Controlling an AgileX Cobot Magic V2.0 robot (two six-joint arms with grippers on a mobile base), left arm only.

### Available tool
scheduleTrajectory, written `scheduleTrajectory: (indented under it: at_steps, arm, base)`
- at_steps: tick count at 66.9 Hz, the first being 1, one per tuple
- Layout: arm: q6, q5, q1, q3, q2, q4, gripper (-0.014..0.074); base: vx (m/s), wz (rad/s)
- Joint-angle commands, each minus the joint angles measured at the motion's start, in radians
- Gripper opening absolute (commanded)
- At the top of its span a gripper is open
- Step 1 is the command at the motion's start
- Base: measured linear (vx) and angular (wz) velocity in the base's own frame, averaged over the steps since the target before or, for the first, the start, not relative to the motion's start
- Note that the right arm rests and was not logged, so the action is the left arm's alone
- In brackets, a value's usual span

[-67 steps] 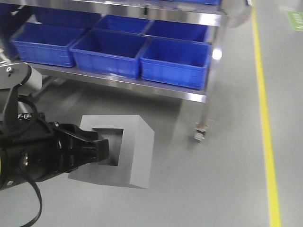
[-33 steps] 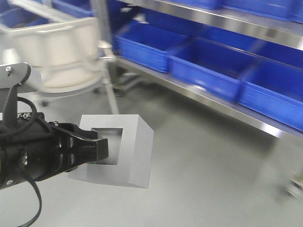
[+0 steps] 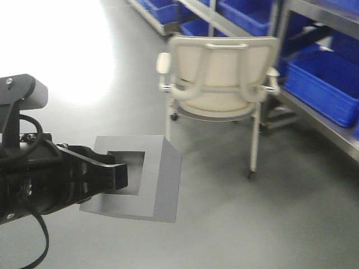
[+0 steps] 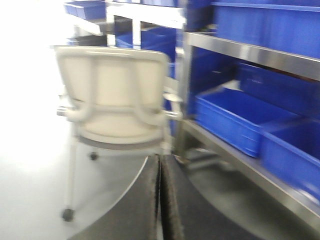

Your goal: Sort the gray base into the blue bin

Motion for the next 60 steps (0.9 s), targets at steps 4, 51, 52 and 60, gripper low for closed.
scheduleTrajectory:
  at_steps: [4, 51, 52, 60]
  arm:
    - [-0.009, -0.066, -0.006, -0.035, -0.019, 0.038, -0.0006]
    - [-0.009, -0.066, -0.006, -0.035, -0.019, 0.038, -0.0006]
    - [-0.009, -0.066, -0.006, -0.035, -0.019, 0.038, -0.0006]
    - [-0.009, -0.066, -0.006, -0.035, -0.019, 0.038, -0.0006]
  base:
    - [0.19, 0.74]
    - [0.15, 0.42]
    - [0.18, 0.11]
    - [0.2, 0.04]
